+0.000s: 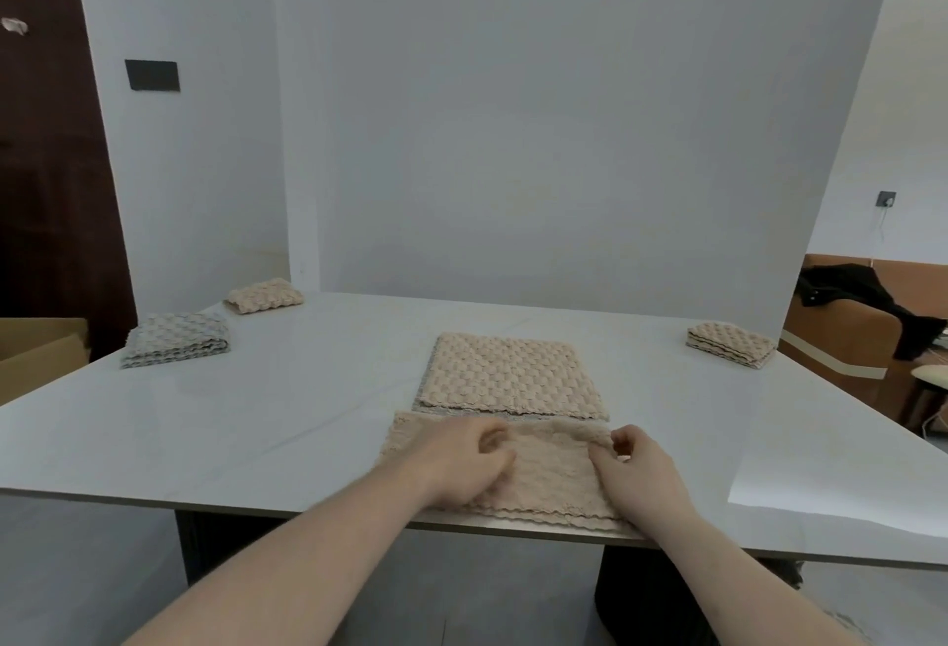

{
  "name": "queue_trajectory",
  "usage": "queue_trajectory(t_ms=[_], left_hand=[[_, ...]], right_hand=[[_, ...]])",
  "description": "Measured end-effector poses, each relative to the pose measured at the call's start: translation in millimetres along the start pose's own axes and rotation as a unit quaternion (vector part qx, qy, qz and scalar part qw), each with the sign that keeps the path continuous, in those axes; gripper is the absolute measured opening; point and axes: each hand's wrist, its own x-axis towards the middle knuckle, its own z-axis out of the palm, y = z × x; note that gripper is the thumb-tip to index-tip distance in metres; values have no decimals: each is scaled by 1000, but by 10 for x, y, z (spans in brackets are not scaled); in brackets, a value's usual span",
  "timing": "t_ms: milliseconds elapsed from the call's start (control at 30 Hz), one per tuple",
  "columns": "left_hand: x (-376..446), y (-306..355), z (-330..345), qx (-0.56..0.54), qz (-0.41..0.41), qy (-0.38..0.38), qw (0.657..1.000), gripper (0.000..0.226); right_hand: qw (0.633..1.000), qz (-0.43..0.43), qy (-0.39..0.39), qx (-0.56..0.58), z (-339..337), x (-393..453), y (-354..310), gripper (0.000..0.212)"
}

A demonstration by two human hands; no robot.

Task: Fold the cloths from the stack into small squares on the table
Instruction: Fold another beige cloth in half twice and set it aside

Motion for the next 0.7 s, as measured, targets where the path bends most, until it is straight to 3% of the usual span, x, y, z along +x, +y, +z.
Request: queue_trajectory(t_ms=[67, 167, 400, 500, 700], left_hand=[[-29, -160, -123, 33, -19, 52, 998, 51], [-101, -457, -192, 95, -44, 69, 992, 57], [-188, -729, -94, -37, -92, 112, 989, 54], [-192, -748, -128, -90, -112, 129, 981, 47], [-223, -771, -129, -116, -115, 145, 976, 33]], right_hand=[[1000, 11, 11, 27, -14, 21, 6, 19], [999, 30, 12, 37, -24, 44, 1, 20], [998, 41, 6, 44, -20, 57, -19, 28], [997, 49, -14, 66, -84, 54, -67, 43], [996, 39, -23, 81, -265, 84, -204, 58]])
